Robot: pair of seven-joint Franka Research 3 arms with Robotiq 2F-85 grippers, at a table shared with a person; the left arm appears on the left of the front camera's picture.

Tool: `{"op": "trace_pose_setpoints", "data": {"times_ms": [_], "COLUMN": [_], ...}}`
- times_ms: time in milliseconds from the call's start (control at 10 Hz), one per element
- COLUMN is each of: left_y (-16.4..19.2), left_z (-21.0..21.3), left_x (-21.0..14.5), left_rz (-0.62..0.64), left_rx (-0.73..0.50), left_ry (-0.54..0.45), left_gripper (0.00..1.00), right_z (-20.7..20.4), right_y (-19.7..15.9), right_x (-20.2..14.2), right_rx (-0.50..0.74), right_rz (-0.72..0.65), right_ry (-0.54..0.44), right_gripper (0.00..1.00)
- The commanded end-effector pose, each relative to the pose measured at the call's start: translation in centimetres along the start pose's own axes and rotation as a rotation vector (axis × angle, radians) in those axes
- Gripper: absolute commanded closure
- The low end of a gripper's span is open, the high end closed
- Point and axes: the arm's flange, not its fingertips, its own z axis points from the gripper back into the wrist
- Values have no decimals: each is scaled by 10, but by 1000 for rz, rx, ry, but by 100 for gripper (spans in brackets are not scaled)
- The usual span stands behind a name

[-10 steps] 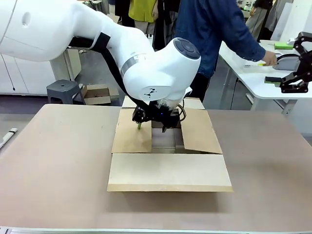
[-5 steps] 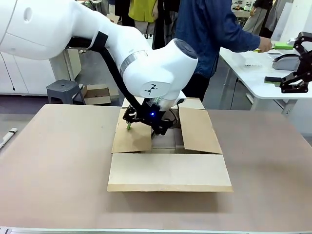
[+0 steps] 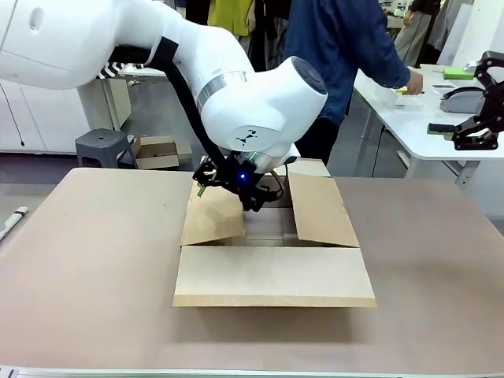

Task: Pack the gift set into the box.
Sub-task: Place both hands on the side flaps of the Package Box and spread them outward.

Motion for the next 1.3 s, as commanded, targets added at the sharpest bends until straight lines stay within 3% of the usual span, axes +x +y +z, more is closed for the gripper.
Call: {"op": "trace_pose_setpoints", "data": {"times_ms": [0, 300, 700, 1200], "left_y": [13, 35, 92, 180], "left_z": [7, 21, 30, 23], "left_x": [2, 8, 7, -30], "left_rz": [1, 36, 124, 270], "left_rx": [15, -23, -122, -338], "left_ry": [-30, -57, -65, -32], "left_gripper": [0, 0, 0, 0], "right_z": [-3, -3, -3, -3], "right_y": [4, 4, 4, 4], "right_x": [0, 0, 0, 0], "right_rx": [24, 24, 24, 24], "right_rz": [-18, -18, -18, -18], "right_ry": [-7, -7, -7, -7], "right_gripper": [0, 0, 0, 0]}}
